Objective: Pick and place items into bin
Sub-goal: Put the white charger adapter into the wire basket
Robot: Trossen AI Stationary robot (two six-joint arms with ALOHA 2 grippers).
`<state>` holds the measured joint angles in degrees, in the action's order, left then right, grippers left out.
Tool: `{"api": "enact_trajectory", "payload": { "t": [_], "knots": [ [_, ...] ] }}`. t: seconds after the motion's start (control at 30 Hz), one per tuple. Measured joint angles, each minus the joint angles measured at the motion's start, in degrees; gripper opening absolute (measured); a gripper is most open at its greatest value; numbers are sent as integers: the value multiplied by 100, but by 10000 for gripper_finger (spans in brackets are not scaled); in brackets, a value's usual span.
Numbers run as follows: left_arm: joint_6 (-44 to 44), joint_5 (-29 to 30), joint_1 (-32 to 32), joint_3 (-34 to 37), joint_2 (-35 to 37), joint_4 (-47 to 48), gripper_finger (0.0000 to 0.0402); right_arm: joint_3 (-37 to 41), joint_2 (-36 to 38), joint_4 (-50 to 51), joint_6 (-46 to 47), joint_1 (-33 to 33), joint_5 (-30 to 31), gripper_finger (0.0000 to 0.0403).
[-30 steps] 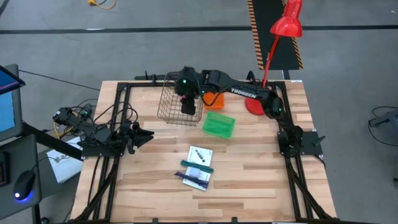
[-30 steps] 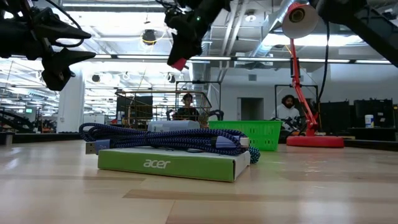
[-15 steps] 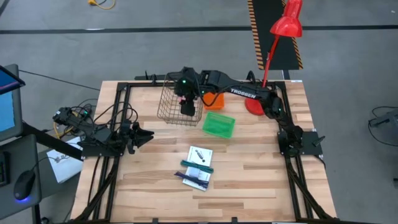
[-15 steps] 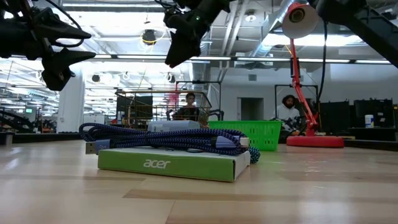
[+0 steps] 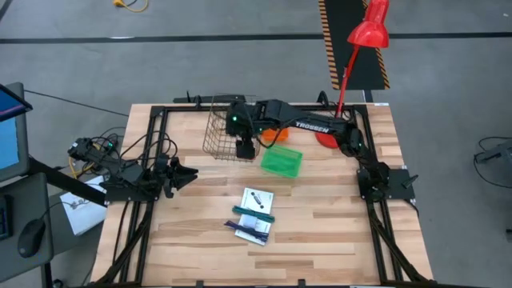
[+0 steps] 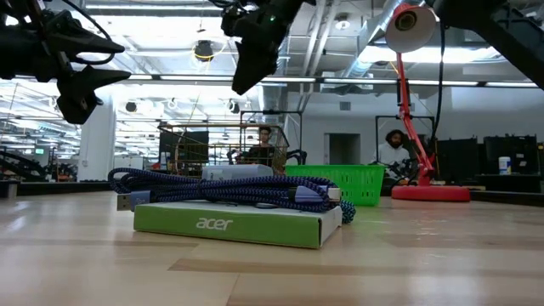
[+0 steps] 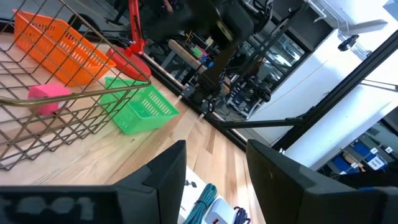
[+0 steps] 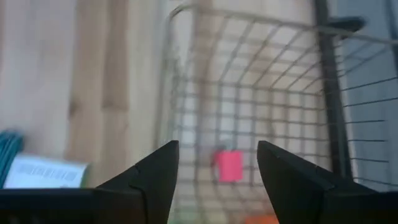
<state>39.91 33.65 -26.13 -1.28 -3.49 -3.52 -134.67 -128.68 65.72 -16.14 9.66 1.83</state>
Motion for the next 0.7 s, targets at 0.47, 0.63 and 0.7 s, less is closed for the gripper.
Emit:
{"api": "enact_trajectory", "payload": {
  "t": [0.47,0.63,0.7],
  "knots": [
    [1,-24,0,0,1,1,158,2,2,672,-1354,-1460,-6,205],
    [112,-24,0,-2,0,1,158,0,2,753,-1636,-1906,-33,201],
    [132,-24,0,-2,1,1,158,1,2,796,-1697,-2027,-66,200]
  ]
}}
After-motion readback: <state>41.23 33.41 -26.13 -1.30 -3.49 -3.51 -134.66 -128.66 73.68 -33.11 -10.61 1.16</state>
